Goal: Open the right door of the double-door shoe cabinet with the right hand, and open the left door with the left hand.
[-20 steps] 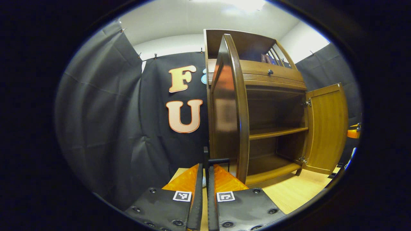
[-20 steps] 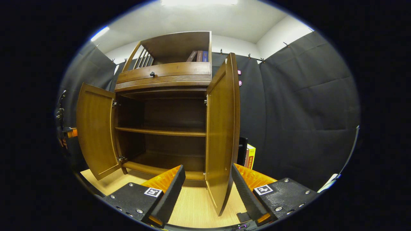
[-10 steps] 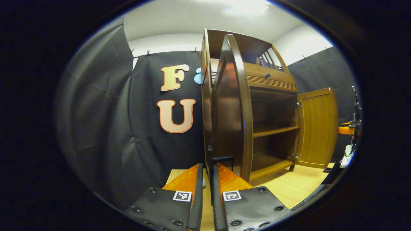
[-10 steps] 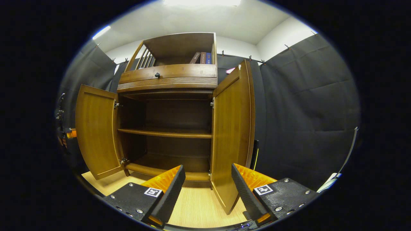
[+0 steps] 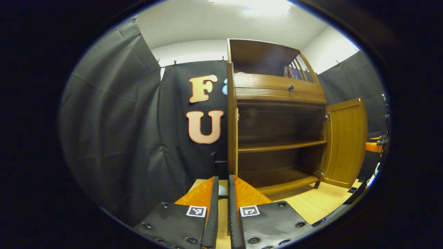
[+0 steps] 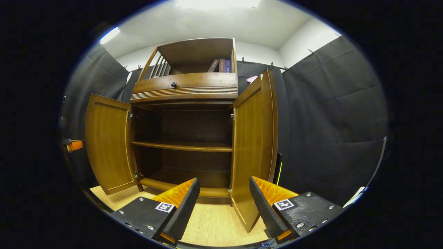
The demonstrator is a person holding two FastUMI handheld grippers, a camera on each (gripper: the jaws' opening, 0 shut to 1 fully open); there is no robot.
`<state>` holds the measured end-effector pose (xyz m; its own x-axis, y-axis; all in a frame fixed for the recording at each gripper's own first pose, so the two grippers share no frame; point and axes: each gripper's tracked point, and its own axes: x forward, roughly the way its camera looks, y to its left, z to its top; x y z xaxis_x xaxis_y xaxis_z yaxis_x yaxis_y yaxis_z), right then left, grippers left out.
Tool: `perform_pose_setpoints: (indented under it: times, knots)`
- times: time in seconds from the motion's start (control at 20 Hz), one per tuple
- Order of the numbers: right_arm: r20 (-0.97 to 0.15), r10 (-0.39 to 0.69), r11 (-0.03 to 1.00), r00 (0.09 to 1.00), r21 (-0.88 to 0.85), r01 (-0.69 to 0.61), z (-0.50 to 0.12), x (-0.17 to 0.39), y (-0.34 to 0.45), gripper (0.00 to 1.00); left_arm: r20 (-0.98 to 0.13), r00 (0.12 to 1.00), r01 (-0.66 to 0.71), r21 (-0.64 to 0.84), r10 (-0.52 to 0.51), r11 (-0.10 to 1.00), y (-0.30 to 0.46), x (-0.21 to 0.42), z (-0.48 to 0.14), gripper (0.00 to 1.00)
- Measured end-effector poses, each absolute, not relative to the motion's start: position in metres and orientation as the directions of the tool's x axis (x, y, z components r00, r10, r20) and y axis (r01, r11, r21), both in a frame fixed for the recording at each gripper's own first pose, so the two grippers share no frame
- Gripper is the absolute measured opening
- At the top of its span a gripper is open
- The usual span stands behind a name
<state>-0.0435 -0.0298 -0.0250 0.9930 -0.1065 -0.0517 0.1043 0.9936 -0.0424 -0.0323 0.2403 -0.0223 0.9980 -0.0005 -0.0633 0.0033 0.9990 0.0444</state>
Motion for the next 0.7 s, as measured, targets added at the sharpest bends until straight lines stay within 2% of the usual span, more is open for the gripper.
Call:
perform_pose_setpoints:
  times: [0.1,0.3,0.45,0.55,0.7]
  knots:
    - [-0.056,-0.092,0.995,0.994,-0.028,0.091,-0.026,-0.043,-0.028,0.89,-0.038,0.999,-0.001,0.024,0.002,1.000,0.206,-0.032,-0.011,0.18]
    - [-0.046,-0.055,0.998,0.997,-0.027,0.054,-0.021,-0.042,-0.026,0.89,-0.050,0.998,-0.031,0.023,0.032,0.999,0.152,-0.016,-0.014,0.19]
    - [-0.050,-0.067,0.995,0.996,-0.073,0.064,-0.020,-0.044,-0.029,0.89,-0.029,0.996,-0.080,0.032,0.080,0.996,0.130,-0.010,-0.021,0.20]
    - [-0.055,-0.051,0.997,0.997,-0.062,0.048,-0.022,-0.049,-0.029,0.89,-0.060,0.992,-0.109,0.021,0.110,0.994,0.118,-0.010,-0.037,0.19]
    - [-0.069,-0.023,0.999,0.997,-0.032,0.021,-0.027,-0.053,-0.035,0.89,-0.079,0.993,-0.086,-0.028,0.083,0.996,0.089,-0.013,-0.051,0.47]
